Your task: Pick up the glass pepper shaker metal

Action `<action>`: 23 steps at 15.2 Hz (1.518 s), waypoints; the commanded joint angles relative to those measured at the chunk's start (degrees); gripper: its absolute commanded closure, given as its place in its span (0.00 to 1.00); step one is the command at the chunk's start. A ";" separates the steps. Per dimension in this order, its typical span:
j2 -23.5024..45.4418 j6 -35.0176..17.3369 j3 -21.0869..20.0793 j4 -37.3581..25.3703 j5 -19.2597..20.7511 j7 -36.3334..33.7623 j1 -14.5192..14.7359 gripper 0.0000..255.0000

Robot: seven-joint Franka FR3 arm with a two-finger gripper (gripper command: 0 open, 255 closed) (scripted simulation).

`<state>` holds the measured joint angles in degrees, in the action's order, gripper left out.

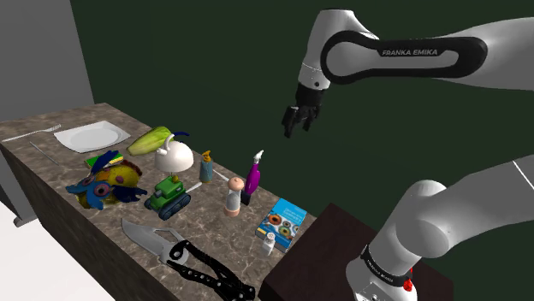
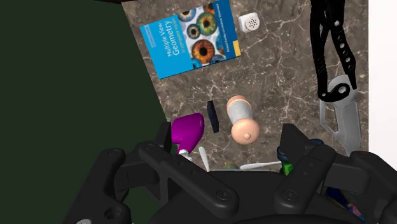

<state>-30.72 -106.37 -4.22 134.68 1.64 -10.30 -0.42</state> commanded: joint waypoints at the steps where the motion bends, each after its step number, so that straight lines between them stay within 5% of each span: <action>1: 3.58 -3.40 -0.27 0.35 -0.24 -0.45 0.06 0.00; 12: 26.45 -17.32 -1.41 -5.31 -0.61 -2.36 0.27 0.00; 23: 51.02 -24.67 -1.80 -19.28 -0.15 -3.92 1.27 0.00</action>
<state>17.97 -130.75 -5.94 117.13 1.44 -13.93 0.61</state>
